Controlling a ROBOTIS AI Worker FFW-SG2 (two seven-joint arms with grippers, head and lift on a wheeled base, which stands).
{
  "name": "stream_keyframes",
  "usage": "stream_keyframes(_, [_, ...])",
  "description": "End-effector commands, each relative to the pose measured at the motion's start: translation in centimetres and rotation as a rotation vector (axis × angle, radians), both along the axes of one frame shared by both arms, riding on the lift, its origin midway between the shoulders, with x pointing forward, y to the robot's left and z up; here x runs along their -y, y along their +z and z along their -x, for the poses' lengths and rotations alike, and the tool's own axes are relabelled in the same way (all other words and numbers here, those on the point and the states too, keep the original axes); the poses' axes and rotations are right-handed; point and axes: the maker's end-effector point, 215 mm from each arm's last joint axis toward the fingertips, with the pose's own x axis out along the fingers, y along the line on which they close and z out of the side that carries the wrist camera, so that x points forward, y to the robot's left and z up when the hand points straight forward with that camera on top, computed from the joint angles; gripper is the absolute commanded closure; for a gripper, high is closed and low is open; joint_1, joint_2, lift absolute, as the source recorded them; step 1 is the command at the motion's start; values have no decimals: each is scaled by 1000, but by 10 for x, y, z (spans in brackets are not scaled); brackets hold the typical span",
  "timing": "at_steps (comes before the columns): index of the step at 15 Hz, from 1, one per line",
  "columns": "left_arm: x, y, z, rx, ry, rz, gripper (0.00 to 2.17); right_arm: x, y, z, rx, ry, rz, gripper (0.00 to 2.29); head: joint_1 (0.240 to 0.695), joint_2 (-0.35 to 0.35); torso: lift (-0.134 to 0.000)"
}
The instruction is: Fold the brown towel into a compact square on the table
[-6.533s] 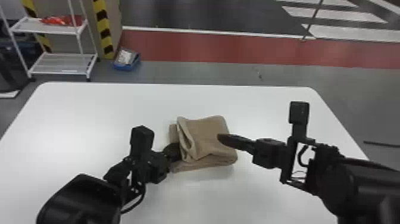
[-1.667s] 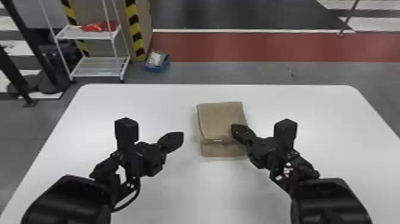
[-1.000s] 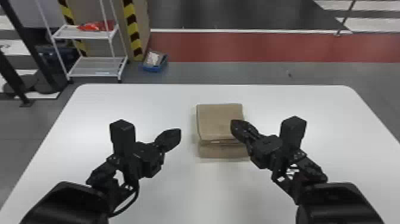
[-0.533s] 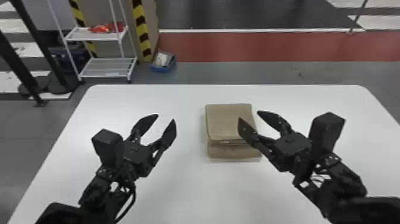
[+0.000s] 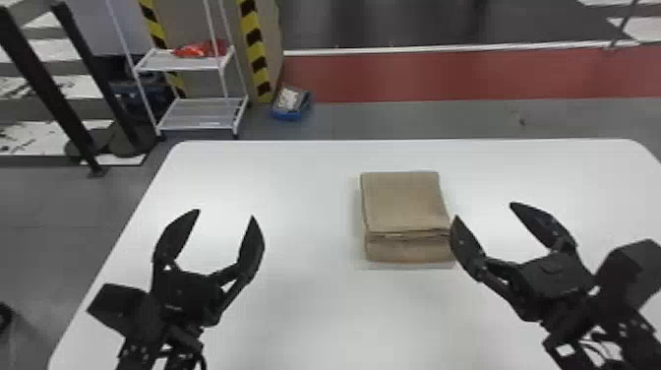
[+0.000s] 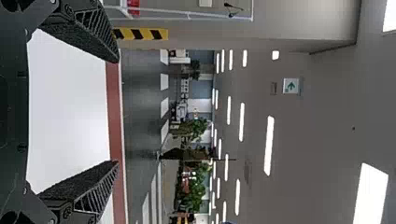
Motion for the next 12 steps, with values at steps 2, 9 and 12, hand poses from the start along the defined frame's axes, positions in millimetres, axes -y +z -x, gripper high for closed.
stream_keyframes(2, [2,5,17,23,3,5,124,6,-4,15,10,-22,-11,93,695,101,-123])
stream_keyframes(9, [14,-3,26,-26,-12,-11,124,7,-9,48,5,-62,-57,93,695,75,-123])
stream_keyframes(12, [12,-16,20,-109,18,-24,130,-14,-14,54,-42,-27,-64,93,695,86,-123])
